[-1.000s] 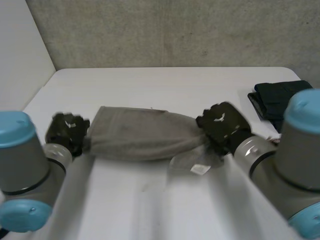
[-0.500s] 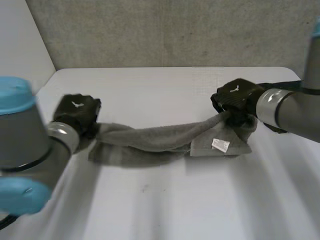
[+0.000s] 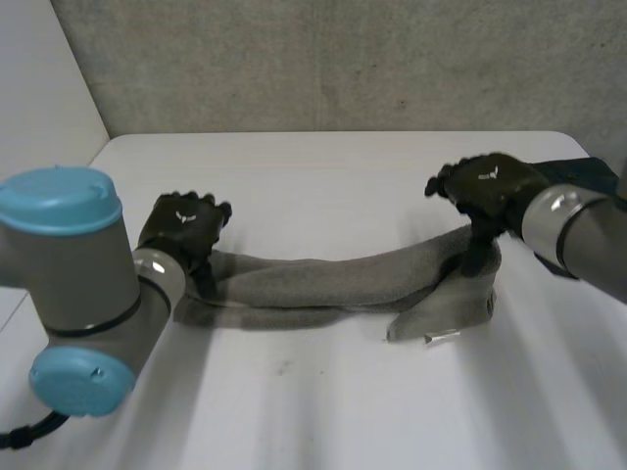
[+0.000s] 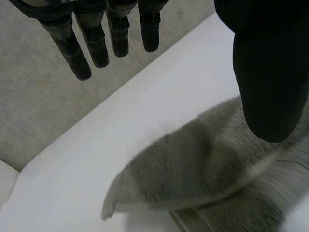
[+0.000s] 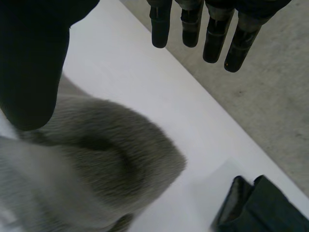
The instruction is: Fold the laundry.
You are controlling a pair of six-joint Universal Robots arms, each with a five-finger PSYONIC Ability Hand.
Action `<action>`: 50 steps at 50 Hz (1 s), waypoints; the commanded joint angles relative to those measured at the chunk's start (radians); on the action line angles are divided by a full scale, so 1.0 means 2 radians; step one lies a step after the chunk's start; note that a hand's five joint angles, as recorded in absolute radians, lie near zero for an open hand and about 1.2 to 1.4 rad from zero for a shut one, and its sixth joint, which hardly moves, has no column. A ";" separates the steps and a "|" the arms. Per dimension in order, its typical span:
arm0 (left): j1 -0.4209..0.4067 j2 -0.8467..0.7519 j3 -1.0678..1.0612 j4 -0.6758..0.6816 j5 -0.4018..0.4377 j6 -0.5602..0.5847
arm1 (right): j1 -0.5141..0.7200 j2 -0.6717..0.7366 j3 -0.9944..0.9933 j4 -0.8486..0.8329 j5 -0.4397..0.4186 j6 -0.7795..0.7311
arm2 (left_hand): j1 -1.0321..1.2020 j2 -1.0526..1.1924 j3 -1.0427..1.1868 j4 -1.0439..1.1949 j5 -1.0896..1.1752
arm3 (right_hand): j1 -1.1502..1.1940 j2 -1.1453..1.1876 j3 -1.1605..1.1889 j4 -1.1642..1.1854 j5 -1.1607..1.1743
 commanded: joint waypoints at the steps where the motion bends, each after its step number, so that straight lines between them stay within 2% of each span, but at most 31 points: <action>1: 0.013 0.004 -0.048 0.009 -0.001 0.045 | 0.002 -0.087 0.125 0.002 -0.020 -0.004 | 0.090 0.087 0.086 0.089 0.089 | 0.119 0.111 0.113 0.103 0.099; 5: 0.034 -0.011 -0.055 0.028 -0.001 0.079 | 0.002 -0.117 0.171 0.003 -0.033 -0.004 | 0.100 0.097 0.096 0.099 0.099 | 0.185 0.177 0.179 0.170 0.165; 12: 0.057 -0.038 -0.042 0.079 0.003 0.107 | 0.001 -0.130 0.234 -0.001 -0.037 -0.014 | 0.094 0.091 0.091 0.093 0.093 | 0.191 0.183 0.185 0.176 0.171; 14: 0.065 -0.053 -0.034 0.090 0.019 0.116 | 0.001 -0.129 0.247 -0.009 -0.037 -0.017 | 0.094 0.091 0.091 0.093 0.093 | 0.181 0.173 0.175 0.165 0.161; 19: 0.082 -0.088 -0.020 0.096 0.068 0.142 | 0.003 -0.121 0.291 -0.079 -0.031 -0.020 | 0.096 0.093 0.092 0.095 0.095 | 0.081 0.073 0.075 0.066 0.061; 28: 0.091 -0.111 0.001 0.097 0.078 0.149 | 0.004 -0.084 0.335 -0.193 -0.030 -0.020 | 0.110 0.107 0.107 0.109 0.110 | 0.057 0.050 0.052 0.042 0.038; 32: 0.091 -0.123 0.011 0.098 0.078 0.149 | 0.004 -0.058 0.336 -0.217 -0.029 -0.020 | 0.170 0.168 0.167 0.169 0.170 | 0.066 0.059 0.060 0.051 0.047; 36: 0.090 -0.130 0.021 0.097 0.080 0.148 | 0.004 -0.036 0.332 -0.247 -0.025 -0.024 | 0.326 0.323 0.322 0.325 0.325 | 0.075 0.067 0.069 0.059 0.055; 37: 0.089 -0.133 0.024 0.097 0.081 0.148 | 0.004 -0.033 0.331 -0.251 -0.022 -0.026 | 0.403 0.400 0.399 0.402 0.402 | 0.078 0.070 0.072 0.062 0.058; 43: 0.085 -0.140 0.028 0.096 0.095 0.149 | 0.004 -0.013 0.324 -0.293 -0.009 -0.057 | 0.562 0.559 0.558 0.561 0.561 | 0.128 0.120 0.122 0.112 0.108; 50: 0.082 -0.140 0.028 0.096 0.104 0.146 | 0.013 0.010 0.307 -0.323 0.008 -0.074 | 0.571 0.568 0.567 0.570 0.570 | 0.154 0.147 0.149 0.139 0.135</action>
